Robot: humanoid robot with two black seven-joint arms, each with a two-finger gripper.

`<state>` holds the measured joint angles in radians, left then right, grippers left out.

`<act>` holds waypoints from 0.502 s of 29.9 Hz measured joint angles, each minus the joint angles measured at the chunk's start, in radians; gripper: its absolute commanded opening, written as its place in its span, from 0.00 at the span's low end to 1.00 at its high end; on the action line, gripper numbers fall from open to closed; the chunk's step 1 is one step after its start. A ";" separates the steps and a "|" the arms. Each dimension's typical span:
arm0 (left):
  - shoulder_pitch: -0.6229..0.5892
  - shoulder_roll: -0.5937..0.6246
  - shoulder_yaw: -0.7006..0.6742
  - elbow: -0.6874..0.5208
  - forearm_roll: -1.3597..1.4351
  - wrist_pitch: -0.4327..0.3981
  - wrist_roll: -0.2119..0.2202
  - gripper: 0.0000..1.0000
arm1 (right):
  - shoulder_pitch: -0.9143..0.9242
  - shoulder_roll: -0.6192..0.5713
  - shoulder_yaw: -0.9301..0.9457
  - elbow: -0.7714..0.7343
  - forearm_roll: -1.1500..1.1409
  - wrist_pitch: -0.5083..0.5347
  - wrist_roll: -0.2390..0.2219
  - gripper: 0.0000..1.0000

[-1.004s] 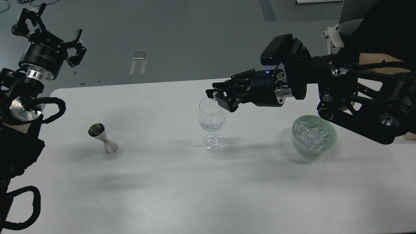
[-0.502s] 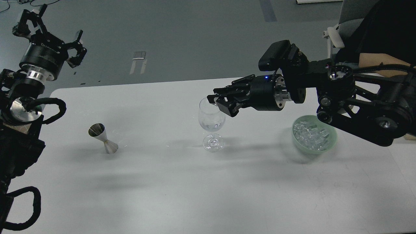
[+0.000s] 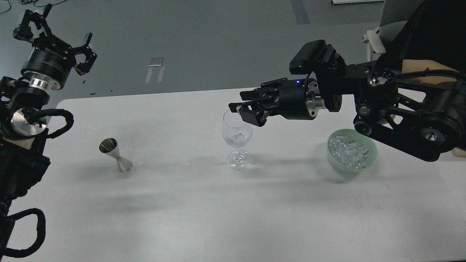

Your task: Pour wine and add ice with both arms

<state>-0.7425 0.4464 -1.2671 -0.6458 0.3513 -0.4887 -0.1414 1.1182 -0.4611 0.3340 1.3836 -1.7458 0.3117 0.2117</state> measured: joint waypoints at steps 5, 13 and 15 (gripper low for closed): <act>-0.002 0.003 0.000 0.000 0.000 0.000 0.002 0.98 | -0.012 0.002 0.133 -0.045 0.024 -0.010 0.002 1.00; -0.011 -0.005 -0.001 0.003 -0.008 0.000 0.016 0.98 | -0.006 0.125 0.431 -0.382 0.179 -0.019 0.006 1.00; -0.015 -0.015 -0.001 0.005 -0.012 0.000 0.018 0.98 | -0.002 0.166 0.504 -0.475 0.201 -0.040 0.006 1.00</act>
<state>-0.7575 0.4318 -1.2683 -0.6407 0.3397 -0.4887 -0.1237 1.1165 -0.2951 0.8377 0.9088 -1.5445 0.2715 0.2177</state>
